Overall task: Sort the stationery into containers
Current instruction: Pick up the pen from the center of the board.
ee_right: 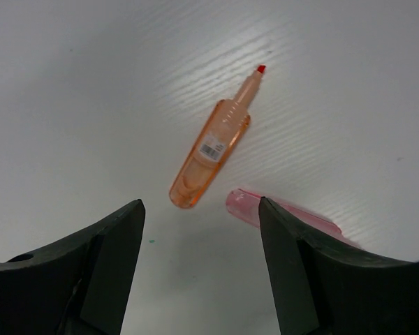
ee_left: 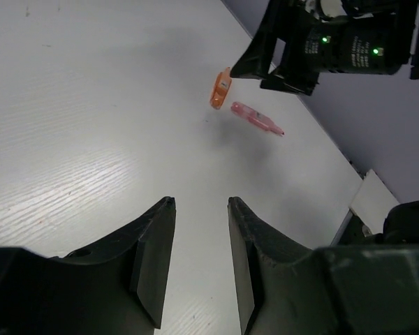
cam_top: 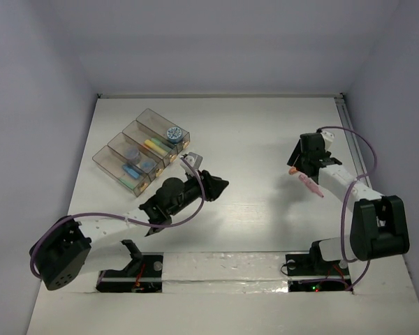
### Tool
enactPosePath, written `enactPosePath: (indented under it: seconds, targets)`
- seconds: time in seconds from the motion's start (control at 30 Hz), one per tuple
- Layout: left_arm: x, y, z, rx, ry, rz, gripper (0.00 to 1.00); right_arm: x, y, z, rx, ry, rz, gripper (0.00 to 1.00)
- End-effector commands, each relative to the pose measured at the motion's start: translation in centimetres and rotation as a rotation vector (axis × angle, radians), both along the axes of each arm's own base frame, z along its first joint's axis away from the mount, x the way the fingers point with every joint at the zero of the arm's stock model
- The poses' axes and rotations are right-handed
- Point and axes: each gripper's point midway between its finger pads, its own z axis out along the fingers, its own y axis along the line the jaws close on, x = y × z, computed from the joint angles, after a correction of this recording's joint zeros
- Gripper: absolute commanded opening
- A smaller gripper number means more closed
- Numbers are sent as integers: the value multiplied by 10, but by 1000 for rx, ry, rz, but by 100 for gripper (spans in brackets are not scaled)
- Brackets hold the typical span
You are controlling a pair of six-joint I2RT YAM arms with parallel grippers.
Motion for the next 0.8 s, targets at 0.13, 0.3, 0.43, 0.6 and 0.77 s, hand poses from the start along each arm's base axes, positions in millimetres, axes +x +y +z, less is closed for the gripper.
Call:
enactPosePath:
  seconds: [0.13,0.3,0.43,0.6,0.77]
  targets:
    - [-11,-7,29,-92,-60,-69,34,30,23,7,64,-9,101,68]
    - [-12,-10,26,-90,-50,-83,34,31,29,-10,84,37,126,64]
    - [-11,-12,23,-85,-44,-83,34,33,32,-9,91,30,139,60]
    - [-10,-15,18,-77,-30,-88,33,35,36,-21,105,54,152,58]
    - [-10,-14,16,-76,-27,-87,34,37,36,-22,105,63,147,58]
